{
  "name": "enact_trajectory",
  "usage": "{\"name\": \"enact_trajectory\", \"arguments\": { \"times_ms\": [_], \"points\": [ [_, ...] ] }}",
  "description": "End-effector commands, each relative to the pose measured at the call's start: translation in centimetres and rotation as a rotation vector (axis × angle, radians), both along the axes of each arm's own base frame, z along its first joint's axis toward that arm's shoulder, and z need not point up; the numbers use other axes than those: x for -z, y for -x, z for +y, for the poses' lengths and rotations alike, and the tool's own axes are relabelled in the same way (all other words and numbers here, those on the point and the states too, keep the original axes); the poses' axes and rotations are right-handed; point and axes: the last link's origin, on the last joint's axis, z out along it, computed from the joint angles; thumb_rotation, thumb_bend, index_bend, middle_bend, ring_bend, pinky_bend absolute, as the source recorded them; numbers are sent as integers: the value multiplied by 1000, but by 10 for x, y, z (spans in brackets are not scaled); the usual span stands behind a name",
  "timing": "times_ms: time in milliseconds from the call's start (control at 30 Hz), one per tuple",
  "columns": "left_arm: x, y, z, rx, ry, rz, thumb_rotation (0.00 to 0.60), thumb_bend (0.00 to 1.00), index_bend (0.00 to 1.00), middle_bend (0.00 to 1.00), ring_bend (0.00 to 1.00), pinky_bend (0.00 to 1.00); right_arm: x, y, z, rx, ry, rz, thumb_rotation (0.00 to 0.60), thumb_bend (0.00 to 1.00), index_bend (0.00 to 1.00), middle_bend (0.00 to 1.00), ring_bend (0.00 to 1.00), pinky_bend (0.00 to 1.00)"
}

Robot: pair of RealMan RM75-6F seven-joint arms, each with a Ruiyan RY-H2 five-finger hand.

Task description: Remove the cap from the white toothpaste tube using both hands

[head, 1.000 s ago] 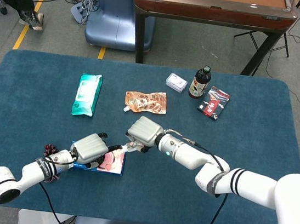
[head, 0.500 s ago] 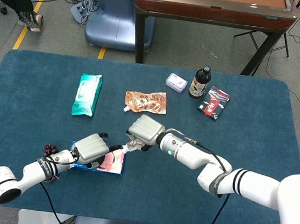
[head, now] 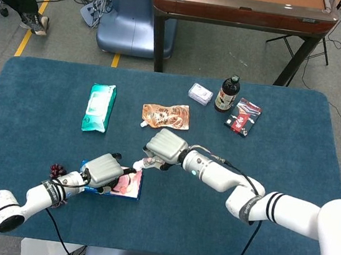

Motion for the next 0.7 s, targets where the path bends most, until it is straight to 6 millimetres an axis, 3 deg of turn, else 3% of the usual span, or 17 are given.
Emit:
{"name": "enact_trajectory", "arguments": {
  "times_ms": [33, 700],
  "points": [
    [0, 0, 0, 0, 0, 1, 600, 246, 127, 568, 485, 150, 0, 0, 0, 2, -1, -1, 600, 1000, 899, 804, 725, 479],
    [-2, -5, 3, 3, -12, -16, 600, 246, 127, 568, 485, 150, -8, -4, 4, 44, -23, -107, 600, 1000, 906, 807, 737, 479]
  ]
}}
